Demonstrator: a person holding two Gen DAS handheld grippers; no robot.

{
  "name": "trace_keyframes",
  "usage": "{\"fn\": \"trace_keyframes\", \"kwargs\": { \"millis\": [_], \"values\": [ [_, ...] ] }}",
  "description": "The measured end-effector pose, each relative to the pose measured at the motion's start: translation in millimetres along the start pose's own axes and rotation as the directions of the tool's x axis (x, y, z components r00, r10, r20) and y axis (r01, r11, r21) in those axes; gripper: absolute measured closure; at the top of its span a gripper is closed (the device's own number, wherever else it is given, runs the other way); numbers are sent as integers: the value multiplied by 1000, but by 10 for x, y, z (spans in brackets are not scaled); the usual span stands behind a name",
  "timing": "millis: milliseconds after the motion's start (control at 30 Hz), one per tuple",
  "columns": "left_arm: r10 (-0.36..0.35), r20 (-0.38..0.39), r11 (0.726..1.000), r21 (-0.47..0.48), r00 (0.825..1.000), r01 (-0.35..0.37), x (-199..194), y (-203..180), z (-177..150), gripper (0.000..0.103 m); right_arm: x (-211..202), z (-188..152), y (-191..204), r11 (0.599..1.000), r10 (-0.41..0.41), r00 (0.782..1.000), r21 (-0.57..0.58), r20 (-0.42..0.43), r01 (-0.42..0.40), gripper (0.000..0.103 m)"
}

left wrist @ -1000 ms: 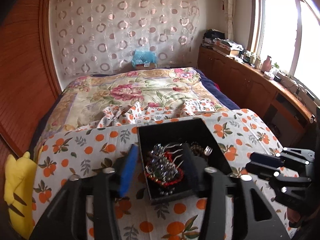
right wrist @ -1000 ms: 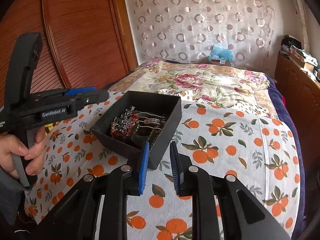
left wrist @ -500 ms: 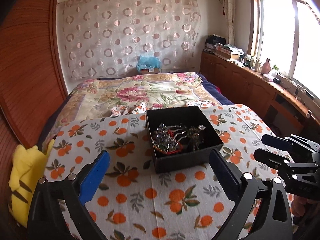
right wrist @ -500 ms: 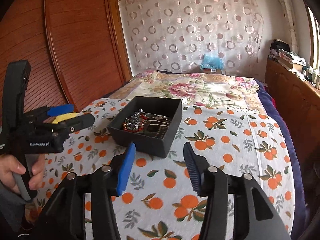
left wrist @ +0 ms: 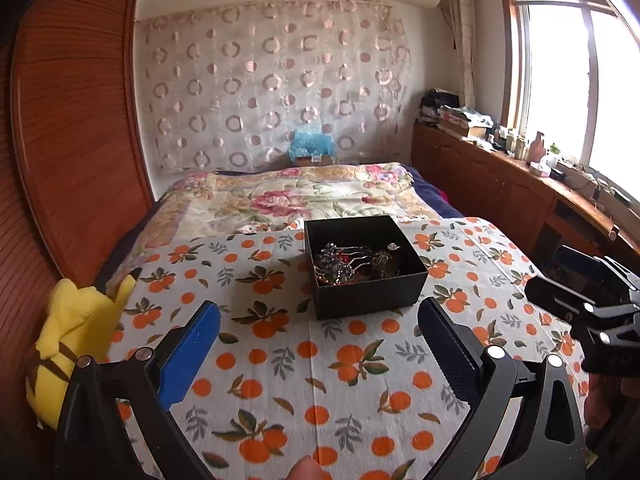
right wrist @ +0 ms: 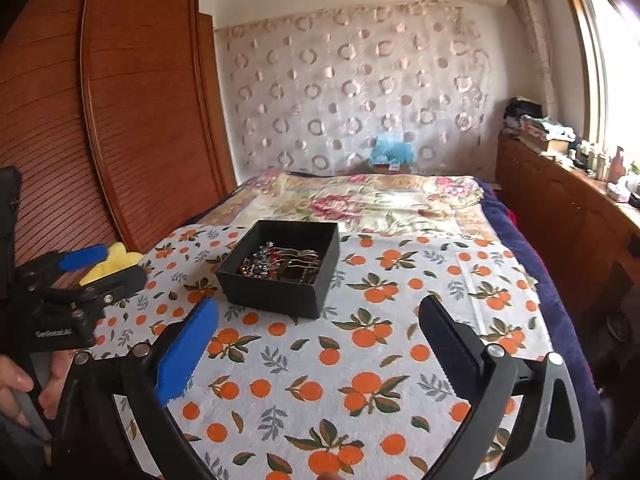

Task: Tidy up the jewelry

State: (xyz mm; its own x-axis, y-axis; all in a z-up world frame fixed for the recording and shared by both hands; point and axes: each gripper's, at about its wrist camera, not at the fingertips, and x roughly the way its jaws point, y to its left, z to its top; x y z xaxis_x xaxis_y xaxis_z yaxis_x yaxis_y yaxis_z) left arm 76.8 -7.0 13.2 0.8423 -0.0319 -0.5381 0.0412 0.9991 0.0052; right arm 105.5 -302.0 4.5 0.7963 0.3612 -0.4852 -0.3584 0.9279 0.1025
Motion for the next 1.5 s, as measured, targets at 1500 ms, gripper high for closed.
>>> {"fn": "trace_keyframes", "kwargs": {
  "millis": [1500],
  "values": [
    [38,13,999,-31,999,-38,-236,101,-166,7,-303,-121,-39,999,-31,999,16,44,30,2]
  ]
}}
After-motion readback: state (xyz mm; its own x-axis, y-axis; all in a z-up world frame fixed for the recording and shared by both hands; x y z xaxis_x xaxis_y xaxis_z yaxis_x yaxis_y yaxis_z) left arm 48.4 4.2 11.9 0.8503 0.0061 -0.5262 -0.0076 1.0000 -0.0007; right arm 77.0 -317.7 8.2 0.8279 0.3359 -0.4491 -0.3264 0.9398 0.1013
